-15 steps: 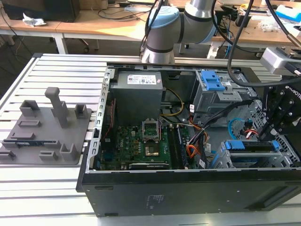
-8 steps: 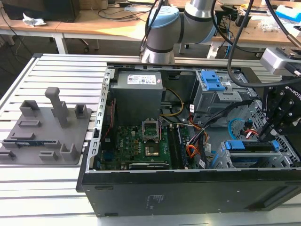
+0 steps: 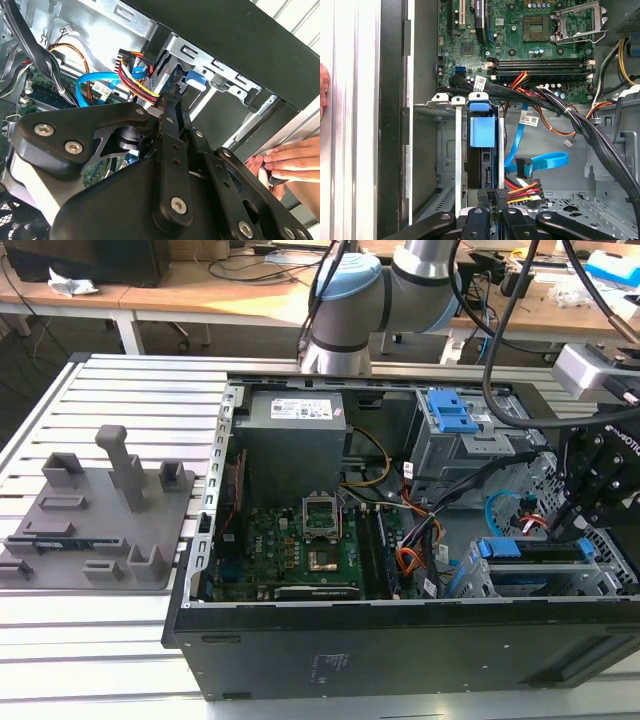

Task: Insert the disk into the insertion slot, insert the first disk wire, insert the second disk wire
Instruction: 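Insert the first disk wire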

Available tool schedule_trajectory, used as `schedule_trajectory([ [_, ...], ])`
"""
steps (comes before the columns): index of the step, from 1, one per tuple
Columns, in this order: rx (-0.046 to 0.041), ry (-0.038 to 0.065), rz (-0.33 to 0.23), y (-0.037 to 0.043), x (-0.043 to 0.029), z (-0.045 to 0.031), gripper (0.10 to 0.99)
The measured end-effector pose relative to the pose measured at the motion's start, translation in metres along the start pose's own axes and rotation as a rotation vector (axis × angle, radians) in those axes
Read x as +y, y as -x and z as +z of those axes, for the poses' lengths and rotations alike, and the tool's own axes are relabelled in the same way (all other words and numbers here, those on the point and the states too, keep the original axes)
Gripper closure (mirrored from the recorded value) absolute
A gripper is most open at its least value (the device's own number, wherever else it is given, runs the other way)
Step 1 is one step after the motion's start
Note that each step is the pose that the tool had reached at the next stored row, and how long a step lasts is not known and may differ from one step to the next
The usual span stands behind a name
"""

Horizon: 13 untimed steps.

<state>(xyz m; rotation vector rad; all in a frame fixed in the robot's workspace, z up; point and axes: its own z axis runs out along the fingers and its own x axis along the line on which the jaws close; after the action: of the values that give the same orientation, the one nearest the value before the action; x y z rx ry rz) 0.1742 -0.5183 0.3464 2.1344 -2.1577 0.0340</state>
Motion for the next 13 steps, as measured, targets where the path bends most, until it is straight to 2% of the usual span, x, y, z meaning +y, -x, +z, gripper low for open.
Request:
schedule_trajectory([
  [13,0.0001,0.000,0.000,0.0006,-0.0004,0.0061,0.922],
])
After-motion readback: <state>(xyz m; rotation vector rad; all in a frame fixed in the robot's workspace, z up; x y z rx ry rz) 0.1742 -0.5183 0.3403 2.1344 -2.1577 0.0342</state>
